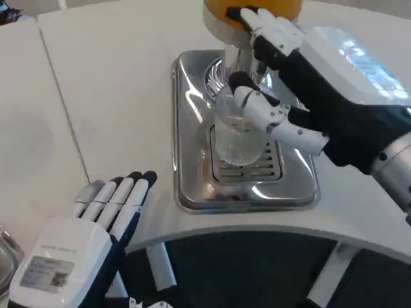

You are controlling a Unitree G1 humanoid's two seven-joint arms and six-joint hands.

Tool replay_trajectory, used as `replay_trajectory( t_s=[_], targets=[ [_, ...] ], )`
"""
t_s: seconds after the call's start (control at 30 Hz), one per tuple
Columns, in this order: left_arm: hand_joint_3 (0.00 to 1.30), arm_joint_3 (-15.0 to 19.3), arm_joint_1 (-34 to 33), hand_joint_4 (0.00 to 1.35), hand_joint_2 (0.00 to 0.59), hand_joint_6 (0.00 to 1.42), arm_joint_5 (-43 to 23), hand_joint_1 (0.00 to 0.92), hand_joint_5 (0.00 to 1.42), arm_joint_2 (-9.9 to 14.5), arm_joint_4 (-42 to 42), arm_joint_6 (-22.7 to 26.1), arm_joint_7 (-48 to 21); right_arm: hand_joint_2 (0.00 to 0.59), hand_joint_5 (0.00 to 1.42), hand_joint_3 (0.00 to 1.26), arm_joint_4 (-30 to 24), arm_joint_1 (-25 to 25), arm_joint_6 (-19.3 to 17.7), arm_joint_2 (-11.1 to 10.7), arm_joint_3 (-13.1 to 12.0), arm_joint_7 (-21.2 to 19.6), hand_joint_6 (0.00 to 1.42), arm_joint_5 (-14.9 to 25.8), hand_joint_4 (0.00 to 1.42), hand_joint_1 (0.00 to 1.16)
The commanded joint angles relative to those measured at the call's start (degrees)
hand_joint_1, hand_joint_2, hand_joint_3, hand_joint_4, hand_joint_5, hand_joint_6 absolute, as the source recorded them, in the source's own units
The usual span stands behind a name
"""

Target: Grasp the cup under the faucet to collect the drink, then remove the cup.

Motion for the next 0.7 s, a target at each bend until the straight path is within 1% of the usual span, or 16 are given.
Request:
replay_trajectory(
  t_s=[0.03,0.1,0.13,0.2,0.3,0.4,0.5,0.63,0.7],
  targets=[
    [0.00,-0.44,0.59,0.00,0.045,0.06,1.20,0.072,0.05,-0.47,-0.24,-0.21,0.12,0.558,0.00,0.04,-0.34,-1.04,-2.87,-1.25,1.76,3.73,0.00,-1.83,0.00,0.00],
    [0.00,-0.36,0.46,0.00,0.039,0.06,1.63,0.062,0.05,-0.67,-0.43,0.05,0.13,0.559,0.00,0.04,0.07,-1.29,-3.46,-1.26,1.44,4.26,0.00,-2.63,0.00,0.00],
    [0.00,-0.35,0.34,0.00,0.028,0.06,2.35,0.055,0.05,-0.79,-0.58,0.22,0.44,0.567,0.00,0.05,0.37,-1.28,-3.58,-1.12,1.03,4.42,0.00,-2.47,0.00,0.00],
    [0.00,-0.39,-0.06,0.00,0.033,0.07,3.98,0.053,0.05,-1.16,-0.79,0.73,1.16,0.570,0.00,0.05,0.73,-1.03,-3.69,-0.72,0.27,4.42,0.01,-2.09,0.00,0.00],
    [0.00,-0.61,-2.73,0.00,0.029,0.07,4.44,0.057,0.05,-2.13,0.23,2.37,0.14,0.571,0.00,0.05,1.50,-0.75,-3.85,-0.59,-0.70,4.20,0.01,-1.98,0.00,0.00],
    [0.00,-0.68,-5.57,0.00,0.025,0.07,3.80,0.058,0.05,-2.79,1.24,3.08,0.28,0.584,0.00,0.06,1.88,-0.59,-4.28,-0.51,-1.18,4.20,0.01,-2.30,0.00,0.00],
    [0.00,-0.93,-7.77,0.00,0.020,0.07,3.33,0.059,0.05,-3.28,2.27,3.19,0.52,0.586,0.00,0.06,1.45,-0.17,-4.82,-0.55,-1.14,4.49,0.02,-3.04,0.00,0.00],
    [0.00,-1.71,-10.16,0.00,0.014,0.08,1.80,0.060,0.06,-5.11,3.35,3.73,0.14,0.586,0.00,0.05,0.92,0.29,-4.81,-0.44,-1.33,5.10,0.02,-3.10,0.00,0.00],
    [0.00,-2.05,-10.84,0.00,0.014,0.09,1.32,0.063,0.06,-5.64,3.63,3.97,-0.05,0.585,0.00,0.05,0.76,0.50,-4.87,-0.35,-1.63,5.18,0.02,-2.95,0.00,0.00]
  ],
)
